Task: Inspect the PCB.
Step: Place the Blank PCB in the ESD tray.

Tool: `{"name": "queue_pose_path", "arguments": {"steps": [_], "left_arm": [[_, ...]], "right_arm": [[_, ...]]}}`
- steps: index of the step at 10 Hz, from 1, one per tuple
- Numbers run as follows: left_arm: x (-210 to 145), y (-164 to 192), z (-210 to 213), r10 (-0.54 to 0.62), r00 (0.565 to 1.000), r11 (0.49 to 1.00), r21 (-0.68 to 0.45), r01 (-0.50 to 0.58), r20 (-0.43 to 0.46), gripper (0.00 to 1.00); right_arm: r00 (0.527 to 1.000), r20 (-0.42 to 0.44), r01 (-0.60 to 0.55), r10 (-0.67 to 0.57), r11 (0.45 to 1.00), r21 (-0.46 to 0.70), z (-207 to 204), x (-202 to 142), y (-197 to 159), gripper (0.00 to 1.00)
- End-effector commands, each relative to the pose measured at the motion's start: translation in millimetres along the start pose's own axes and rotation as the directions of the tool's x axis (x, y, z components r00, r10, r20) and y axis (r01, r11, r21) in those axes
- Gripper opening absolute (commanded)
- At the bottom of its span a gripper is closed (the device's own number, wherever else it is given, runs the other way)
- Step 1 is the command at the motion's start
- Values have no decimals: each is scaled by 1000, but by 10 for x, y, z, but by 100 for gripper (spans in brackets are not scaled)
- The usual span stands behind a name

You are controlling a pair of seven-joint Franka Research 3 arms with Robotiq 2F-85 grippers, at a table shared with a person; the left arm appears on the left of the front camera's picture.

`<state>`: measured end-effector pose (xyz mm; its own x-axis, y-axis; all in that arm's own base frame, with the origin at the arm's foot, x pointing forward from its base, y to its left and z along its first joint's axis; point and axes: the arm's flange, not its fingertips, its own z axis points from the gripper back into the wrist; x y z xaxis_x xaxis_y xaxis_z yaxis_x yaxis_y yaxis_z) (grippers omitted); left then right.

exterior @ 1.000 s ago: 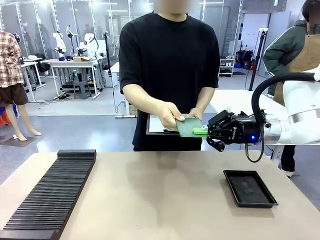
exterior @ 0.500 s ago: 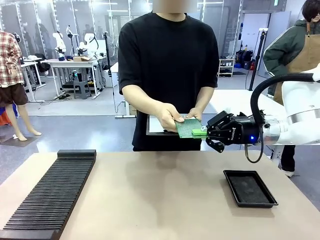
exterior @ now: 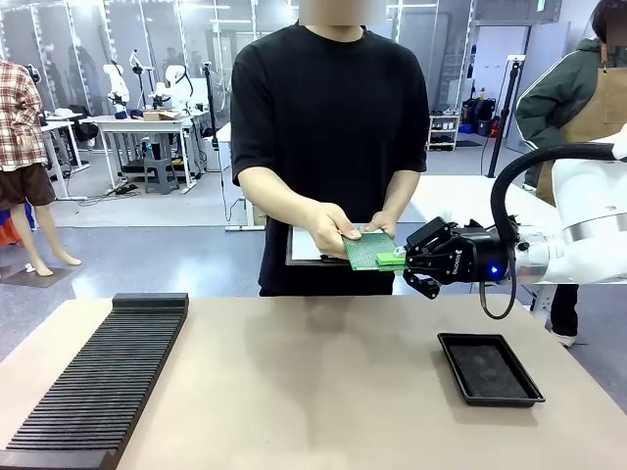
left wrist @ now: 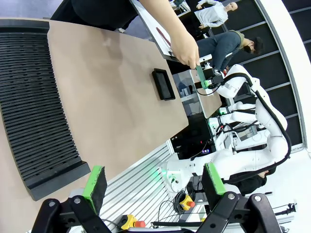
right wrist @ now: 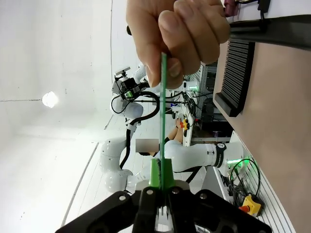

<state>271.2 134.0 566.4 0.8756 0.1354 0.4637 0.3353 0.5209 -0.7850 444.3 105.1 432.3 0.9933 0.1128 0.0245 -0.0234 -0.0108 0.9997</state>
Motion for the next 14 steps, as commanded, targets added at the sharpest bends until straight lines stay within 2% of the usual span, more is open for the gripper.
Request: {"name": "queue_pose_path", "arguments": {"steps": [1, 14], "left_arm": [[3, -20, 11, 2, 1000, 1000, 12, -2, -7, 100], [3, -20, 11, 2, 1000, 1000, 12, -2, -7, 100]], "right_arm": [[1000, 0, -4, 4, 1000, 0, -2, -3, 14, 0], [1000, 0, -4, 4, 1000, 0, -2, -3, 14, 0]]}}
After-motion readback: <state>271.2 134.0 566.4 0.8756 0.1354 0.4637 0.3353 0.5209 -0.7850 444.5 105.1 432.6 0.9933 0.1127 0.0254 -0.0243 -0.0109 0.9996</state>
